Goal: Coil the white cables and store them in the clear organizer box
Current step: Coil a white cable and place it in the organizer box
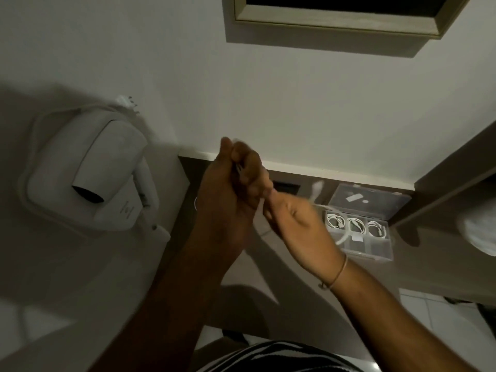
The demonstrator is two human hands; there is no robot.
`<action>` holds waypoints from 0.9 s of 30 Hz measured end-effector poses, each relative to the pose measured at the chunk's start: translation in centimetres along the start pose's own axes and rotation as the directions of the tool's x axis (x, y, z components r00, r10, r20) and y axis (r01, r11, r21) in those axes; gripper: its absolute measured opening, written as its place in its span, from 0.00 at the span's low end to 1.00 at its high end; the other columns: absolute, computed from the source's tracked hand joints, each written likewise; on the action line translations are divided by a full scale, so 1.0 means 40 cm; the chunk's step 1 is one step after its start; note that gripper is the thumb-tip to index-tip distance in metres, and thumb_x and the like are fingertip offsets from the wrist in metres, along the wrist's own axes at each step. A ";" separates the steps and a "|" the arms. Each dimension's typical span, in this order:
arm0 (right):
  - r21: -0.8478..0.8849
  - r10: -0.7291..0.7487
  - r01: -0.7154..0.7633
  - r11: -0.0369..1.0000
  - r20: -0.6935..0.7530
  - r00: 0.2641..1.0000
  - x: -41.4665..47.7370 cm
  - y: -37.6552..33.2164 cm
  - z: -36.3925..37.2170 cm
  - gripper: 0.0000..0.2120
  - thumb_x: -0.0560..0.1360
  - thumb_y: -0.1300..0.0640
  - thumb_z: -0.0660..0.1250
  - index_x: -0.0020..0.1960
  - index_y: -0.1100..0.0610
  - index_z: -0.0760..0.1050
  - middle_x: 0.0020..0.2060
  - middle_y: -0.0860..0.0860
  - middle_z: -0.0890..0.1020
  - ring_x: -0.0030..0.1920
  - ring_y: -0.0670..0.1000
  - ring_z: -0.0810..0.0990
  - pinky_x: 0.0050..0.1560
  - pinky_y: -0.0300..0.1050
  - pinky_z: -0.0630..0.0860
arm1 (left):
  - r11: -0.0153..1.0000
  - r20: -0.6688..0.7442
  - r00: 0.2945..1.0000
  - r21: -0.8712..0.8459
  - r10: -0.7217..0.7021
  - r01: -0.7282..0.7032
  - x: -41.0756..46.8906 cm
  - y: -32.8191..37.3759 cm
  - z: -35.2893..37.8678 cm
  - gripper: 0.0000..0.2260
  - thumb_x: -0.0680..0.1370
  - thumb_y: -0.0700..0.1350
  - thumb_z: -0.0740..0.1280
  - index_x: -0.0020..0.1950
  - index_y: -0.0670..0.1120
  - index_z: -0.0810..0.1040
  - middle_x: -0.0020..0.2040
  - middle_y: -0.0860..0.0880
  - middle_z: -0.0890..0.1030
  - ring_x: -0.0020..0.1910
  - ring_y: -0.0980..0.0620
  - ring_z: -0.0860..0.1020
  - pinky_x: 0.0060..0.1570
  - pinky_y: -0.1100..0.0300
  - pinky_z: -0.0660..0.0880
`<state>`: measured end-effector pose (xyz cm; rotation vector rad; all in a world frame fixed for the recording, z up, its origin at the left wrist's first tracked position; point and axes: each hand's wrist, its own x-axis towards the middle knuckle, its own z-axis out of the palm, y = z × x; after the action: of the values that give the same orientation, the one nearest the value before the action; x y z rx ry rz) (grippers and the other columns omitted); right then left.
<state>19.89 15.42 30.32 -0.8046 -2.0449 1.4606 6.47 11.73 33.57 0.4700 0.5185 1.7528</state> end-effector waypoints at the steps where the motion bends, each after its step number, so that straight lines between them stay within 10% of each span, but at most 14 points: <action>1: -0.014 0.024 -0.023 1.000 0.061 0.998 -0.014 0.001 0.010 0.23 0.87 0.52 0.53 0.34 0.52 0.68 0.27 0.46 0.69 0.27 0.41 0.67 0.32 0.32 0.66 | 0.998 -0.082 0.995 0.040 0.057 -0.054 0.003 0.000 -0.001 0.23 0.90 0.52 0.47 0.40 0.46 0.71 0.28 0.52 0.72 0.27 0.54 0.75 0.32 0.62 0.76; 5: -0.194 -0.026 0.053 0.980 0.140 0.990 -0.018 -0.067 -0.032 0.21 0.87 0.56 0.57 0.35 0.48 0.68 0.28 0.45 0.71 0.29 0.43 0.69 0.33 0.40 0.69 | 0.887 -0.147 0.960 0.436 0.238 -0.153 0.015 -0.012 0.001 0.22 0.90 0.47 0.49 0.41 0.44 0.74 0.30 0.49 0.80 0.33 0.50 0.84 0.39 0.59 0.82; 10: -0.626 -0.064 0.288 0.724 0.356 0.932 0.023 -0.203 -0.170 0.18 0.82 0.45 0.60 0.40 0.50 0.81 0.28 0.48 0.80 0.29 0.48 0.77 0.37 0.47 0.78 | 0.368 0.088 0.947 0.907 0.310 -0.205 0.002 -0.043 0.011 0.18 0.88 0.46 0.53 0.40 0.54 0.71 0.33 0.46 0.82 0.29 0.49 0.81 0.33 0.57 0.78; 15: -0.449 -0.262 0.350 0.822 0.248 0.933 0.076 -0.242 -0.267 0.16 0.82 0.50 0.69 0.36 0.47 0.80 0.23 0.39 0.76 0.22 0.40 0.71 0.28 0.22 0.63 | 0.621 0.081 0.995 0.783 -0.062 -0.025 -0.019 -0.025 0.002 0.21 0.87 0.48 0.53 0.37 0.49 0.74 0.21 0.51 0.74 0.20 0.53 0.69 0.26 0.66 0.68; 20: 0.004 -0.096 0.097 0.995 -0.094 0.991 0.100 -0.104 -0.117 0.27 0.87 0.57 0.59 0.31 0.66 0.64 0.25 0.52 0.62 0.27 0.45 0.60 0.30 0.35 0.61 | 0.976 0.262 0.949 0.169 -0.176 0.135 -0.014 0.017 0.030 0.26 0.89 0.51 0.46 0.35 0.47 0.71 0.24 0.53 0.63 0.22 0.55 0.60 0.24 0.62 0.57; 23: 0.063 0.050 -0.047 0.997 -0.058 0.997 0.015 -0.028 -0.005 0.27 0.87 0.53 0.54 0.31 0.63 0.66 0.24 0.52 0.65 0.27 0.46 0.63 0.32 0.40 0.63 | 0.990 0.216 0.976 -0.124 -0.034 0.062 0.009 0.043 0.027 0.26 0.90 0.52 0.43 0.40 0.45 0.72 0.28 0.50 0.72 0.27 0.54 0.74 0.30 0.63 0.73; 27: -0.132 -0.078 0.086 0.988 0.066 0.995 -0.060 -0.062 -0.006 0.20 0.87 0.48 0.53 0.36 0.44 0.66 0.28 0.44 0.70 0.28 0.43 0.70 0.32 0.38 0.69 | 0.912 -0.005 0.991 0.390 0.137 -0.125 0.032 0.030 0.008 0.27 0.90 0.51 0.43 0.46 0.41 0.77 0.48 0.42 0.89 0.48 0.47 0.88 0.49 0.60 0.83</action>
<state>21.29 13.24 32.59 -0.7268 -2.2147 1.3290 5.42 12.74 34.56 0.7721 0.8846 1.7899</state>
